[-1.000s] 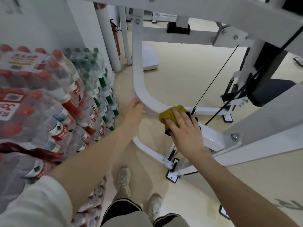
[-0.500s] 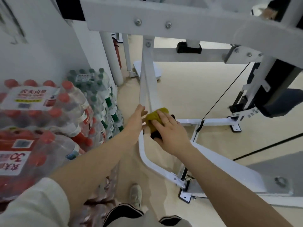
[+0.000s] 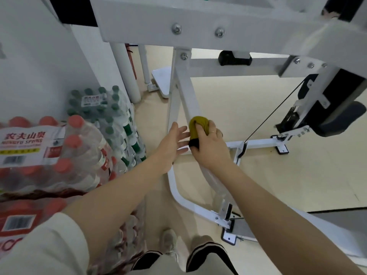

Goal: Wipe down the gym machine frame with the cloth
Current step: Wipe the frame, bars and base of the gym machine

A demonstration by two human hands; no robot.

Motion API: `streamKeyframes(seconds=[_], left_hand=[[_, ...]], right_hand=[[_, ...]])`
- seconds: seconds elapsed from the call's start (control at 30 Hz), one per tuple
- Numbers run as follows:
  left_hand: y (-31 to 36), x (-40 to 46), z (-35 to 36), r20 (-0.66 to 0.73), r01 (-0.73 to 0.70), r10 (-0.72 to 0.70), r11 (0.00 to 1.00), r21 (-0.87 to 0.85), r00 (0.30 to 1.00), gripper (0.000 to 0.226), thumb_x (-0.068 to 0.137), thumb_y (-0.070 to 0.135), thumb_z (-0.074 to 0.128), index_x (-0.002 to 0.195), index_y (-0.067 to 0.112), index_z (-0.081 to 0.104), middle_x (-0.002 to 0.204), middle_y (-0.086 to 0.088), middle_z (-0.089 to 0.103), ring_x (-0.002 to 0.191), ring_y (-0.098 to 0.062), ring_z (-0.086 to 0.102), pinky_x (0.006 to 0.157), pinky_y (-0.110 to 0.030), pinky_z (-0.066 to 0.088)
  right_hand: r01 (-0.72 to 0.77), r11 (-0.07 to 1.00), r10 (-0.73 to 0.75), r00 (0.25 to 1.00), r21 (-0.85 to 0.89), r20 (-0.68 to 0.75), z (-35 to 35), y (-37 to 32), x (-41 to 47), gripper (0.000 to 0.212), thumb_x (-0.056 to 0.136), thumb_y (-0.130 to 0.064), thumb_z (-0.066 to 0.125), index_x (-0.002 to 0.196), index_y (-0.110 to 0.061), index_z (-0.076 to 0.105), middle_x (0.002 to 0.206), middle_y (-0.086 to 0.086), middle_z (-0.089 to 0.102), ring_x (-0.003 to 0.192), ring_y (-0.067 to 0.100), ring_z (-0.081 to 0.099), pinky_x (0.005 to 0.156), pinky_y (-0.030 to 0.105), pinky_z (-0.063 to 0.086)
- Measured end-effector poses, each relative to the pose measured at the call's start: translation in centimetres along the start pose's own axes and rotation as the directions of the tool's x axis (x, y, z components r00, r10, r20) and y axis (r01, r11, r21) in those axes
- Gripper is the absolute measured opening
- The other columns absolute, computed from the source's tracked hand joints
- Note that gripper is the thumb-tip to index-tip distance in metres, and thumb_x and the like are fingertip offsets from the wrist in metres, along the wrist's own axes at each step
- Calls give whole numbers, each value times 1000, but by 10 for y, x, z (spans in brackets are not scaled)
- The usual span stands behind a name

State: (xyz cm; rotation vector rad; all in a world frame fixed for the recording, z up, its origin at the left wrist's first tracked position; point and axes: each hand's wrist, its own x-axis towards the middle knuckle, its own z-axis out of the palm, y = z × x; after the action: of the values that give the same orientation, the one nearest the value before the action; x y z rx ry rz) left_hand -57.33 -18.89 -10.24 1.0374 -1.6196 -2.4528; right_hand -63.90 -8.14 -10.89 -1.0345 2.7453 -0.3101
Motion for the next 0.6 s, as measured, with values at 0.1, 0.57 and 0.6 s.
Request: streamKeyframes(seconds=[0.1, 0.57, 0.6], left_hand=[[0, 6, 0, 6, -15, 15, 1000, 20, 1000, 50, 100, 46, 18, 128, 18, 49, 113, 7, 60, 99, -10, 58, 92, -30, 44], [48, 76, -10, -87, -102, 92, 988, -120, 992, 50, 99, 47, 19, 134, 21, 44, 132, 2, 53, 119, -14, 51, 108, -33, 34], [48, 80, -9, -70, -99, 91, 987, -125, 993, 49, 99, 47, 17, 131, 22, 46, 129, 2, 54, 118, -13, 52, 107, -32, 36]], right_hand=[[163, 986, -167, 978, -36, -125, 6, 16, -19, 61, 83, -46, 36, 134, -14, 43, 147, 21, 31, 130, 41, 36, 103, 53, 34], [370, 927, -369, 929, 60, -28, -18, 11, 139, 66, 93, -39, 43, 148, -18, 13, 156, 0, 18, 144, 19, 5, 115, 38, 3], [405, 914, -403, 914, 28, -40, -16, 14, 136, 71, 91, -48, 38, 150, -20, 10, 156, 0, 17, 145, 21, 5, 115, 40, 5]])
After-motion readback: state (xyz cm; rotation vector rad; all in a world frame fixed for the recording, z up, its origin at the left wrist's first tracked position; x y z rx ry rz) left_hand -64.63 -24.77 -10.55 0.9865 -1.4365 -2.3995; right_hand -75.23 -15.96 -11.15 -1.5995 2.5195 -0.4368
